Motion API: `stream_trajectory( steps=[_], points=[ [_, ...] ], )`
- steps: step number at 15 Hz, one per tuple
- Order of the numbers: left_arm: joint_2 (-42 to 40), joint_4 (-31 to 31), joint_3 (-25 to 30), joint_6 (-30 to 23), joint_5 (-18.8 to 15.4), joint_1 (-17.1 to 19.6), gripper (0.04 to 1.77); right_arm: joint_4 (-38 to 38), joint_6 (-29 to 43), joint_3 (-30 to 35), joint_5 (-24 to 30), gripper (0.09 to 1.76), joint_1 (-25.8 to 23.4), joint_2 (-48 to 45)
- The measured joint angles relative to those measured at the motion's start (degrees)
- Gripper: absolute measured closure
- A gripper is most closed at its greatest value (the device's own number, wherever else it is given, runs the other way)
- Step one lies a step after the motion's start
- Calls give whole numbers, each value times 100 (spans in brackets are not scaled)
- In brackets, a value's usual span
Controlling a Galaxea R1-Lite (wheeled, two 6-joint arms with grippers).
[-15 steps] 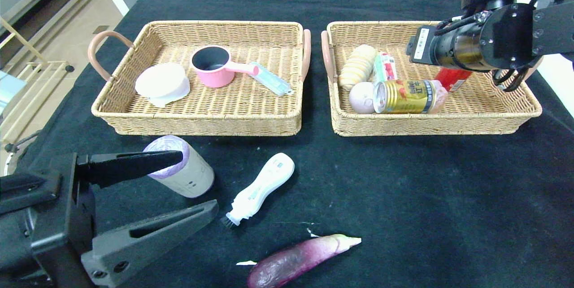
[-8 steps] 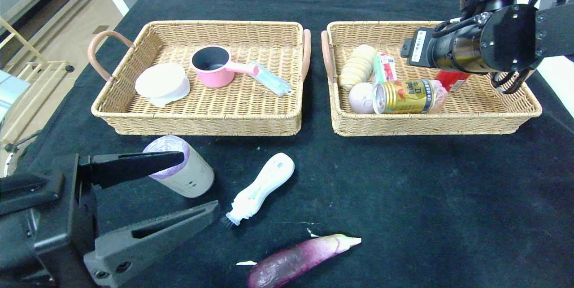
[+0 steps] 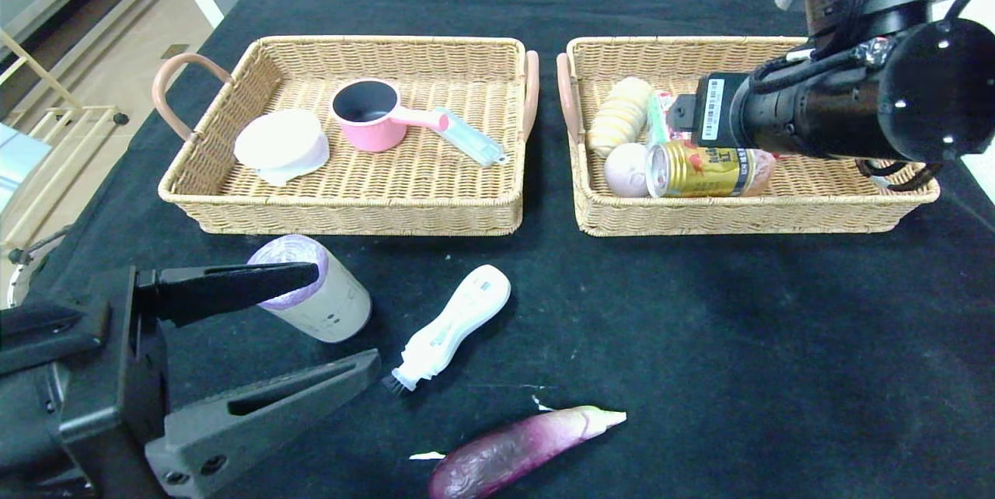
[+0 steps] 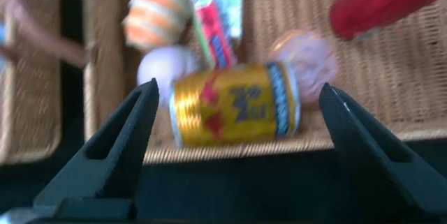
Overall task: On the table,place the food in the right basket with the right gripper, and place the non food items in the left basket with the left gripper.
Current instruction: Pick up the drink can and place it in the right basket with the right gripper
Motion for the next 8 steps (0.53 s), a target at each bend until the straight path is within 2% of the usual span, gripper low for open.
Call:
stream_trajectory(
  steps=[3,6,8],
  points=[
    [-2,-5,0,0,-2,0,9,17,111,571,-9,16,499,-239],
    [-7,-5,-5,0,1,5,9,102,631,1084,-15,16,953,-361],
    [-7,-7,-10,0,1,7,9,463,1084,1221,-4,15,1179,-391]
  ],
)
